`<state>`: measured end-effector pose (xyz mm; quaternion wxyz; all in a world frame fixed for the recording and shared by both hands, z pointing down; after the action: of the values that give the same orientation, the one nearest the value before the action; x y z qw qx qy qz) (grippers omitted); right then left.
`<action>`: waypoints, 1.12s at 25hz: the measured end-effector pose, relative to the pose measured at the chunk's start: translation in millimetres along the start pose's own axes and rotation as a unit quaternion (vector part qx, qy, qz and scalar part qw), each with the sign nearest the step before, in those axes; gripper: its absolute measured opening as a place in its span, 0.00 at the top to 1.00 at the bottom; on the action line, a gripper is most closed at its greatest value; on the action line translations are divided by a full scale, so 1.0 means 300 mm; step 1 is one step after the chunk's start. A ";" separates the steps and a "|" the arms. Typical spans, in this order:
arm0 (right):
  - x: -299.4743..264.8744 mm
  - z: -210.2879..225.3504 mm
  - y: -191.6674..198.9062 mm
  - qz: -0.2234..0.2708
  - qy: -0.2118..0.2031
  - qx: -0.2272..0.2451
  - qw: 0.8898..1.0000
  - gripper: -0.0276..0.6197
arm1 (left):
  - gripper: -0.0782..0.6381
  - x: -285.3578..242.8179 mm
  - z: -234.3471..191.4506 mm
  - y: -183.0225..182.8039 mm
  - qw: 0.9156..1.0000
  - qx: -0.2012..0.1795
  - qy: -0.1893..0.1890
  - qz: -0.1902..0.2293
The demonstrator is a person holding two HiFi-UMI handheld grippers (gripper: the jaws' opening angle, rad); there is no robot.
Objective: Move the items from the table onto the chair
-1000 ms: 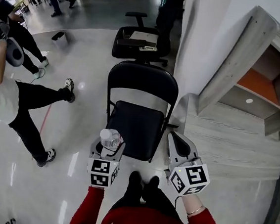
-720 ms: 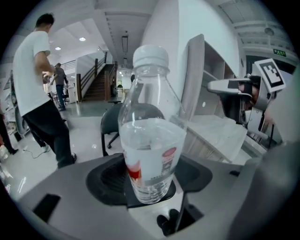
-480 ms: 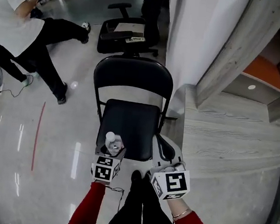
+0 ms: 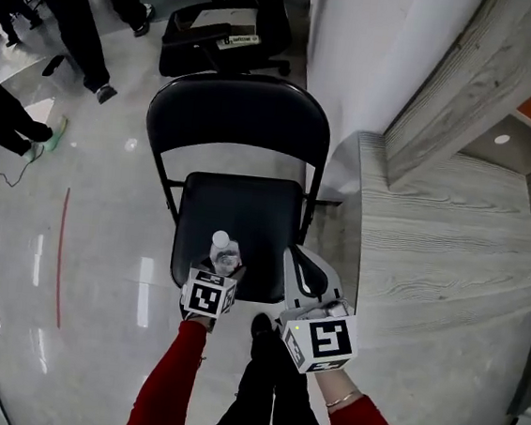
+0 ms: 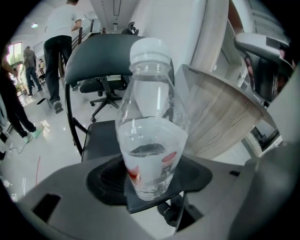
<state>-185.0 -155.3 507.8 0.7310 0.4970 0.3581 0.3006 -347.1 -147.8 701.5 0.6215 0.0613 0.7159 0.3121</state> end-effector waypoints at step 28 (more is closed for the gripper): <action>-0.215 0.248 0.274 -0.077 0.038 -0.018 0.996 0.94 | 0.44 -0.456 -0.059 -0.099 0.996 0.069 -0.013 -0.059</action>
<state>-166.9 -217.8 618.3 0.7465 0.4429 0.4178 0.2684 -324.4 -243.2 803.1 0.6424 0.0651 0.7300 0.2239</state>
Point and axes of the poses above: the fingertips, and each gripper's own axes: x backward along the fingers, z to its right, y out of its underside, the point moved 4 cm from there along x, backward along the fingers, and after that the axes turned 6 degrees about -y, right-handed, at the moved point
